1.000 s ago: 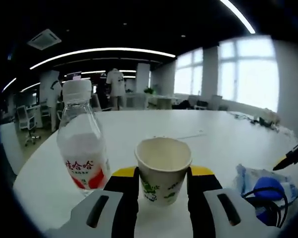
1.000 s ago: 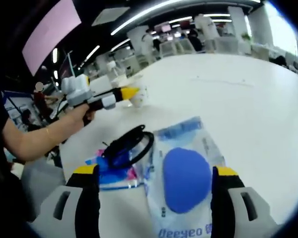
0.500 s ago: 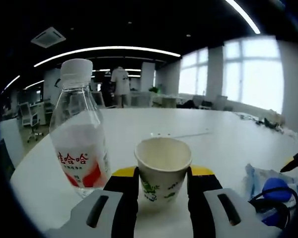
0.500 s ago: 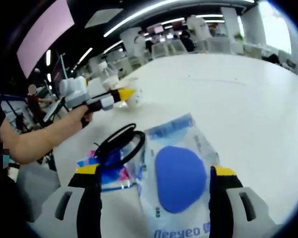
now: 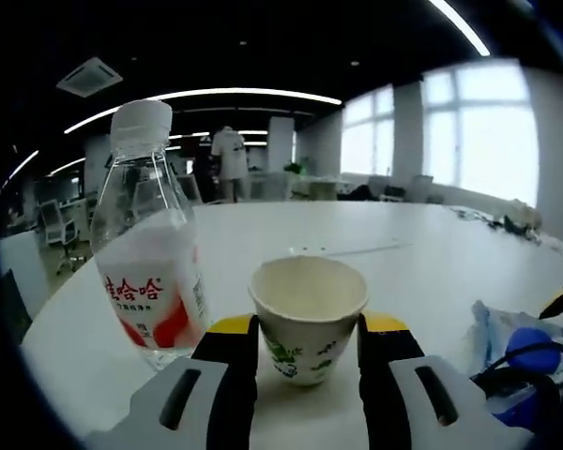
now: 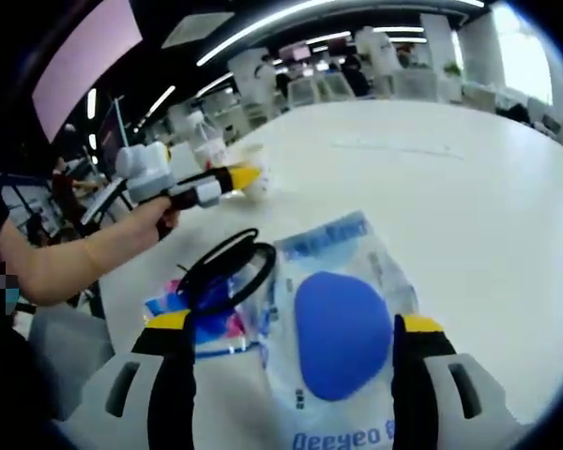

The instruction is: Arrange the tabletop items into an orderly group along one side of the table until the central work area is clear of visible clutter.

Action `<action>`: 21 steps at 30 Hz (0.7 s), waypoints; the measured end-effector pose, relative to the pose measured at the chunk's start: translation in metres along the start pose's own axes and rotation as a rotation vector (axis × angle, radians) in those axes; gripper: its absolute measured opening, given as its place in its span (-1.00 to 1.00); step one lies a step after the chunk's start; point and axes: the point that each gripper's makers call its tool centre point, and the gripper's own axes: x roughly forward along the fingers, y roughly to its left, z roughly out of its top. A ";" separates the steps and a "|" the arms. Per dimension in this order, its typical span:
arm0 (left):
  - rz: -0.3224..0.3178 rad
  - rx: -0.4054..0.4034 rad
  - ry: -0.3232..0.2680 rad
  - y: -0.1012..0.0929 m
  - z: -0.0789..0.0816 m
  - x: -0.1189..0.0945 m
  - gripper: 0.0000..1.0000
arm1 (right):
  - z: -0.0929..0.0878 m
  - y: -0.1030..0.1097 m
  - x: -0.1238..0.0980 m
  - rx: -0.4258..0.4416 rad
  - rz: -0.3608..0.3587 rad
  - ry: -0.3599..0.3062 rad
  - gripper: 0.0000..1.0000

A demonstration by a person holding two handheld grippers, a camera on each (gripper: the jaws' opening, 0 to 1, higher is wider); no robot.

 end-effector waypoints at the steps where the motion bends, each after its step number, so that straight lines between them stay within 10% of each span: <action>1: -0.002 -0.018 0.008 0.000 -0.001 0.000 -0.20 | 0.000 0.000 0.000 -0.001 -0.001 -0.001 0.69; 21: -0.019 0.000 0.041 -0.014 -0.004 -0.024 0.43 | 0.012 -0.012 -0.015 0.056 -0.078 -0.081 0.76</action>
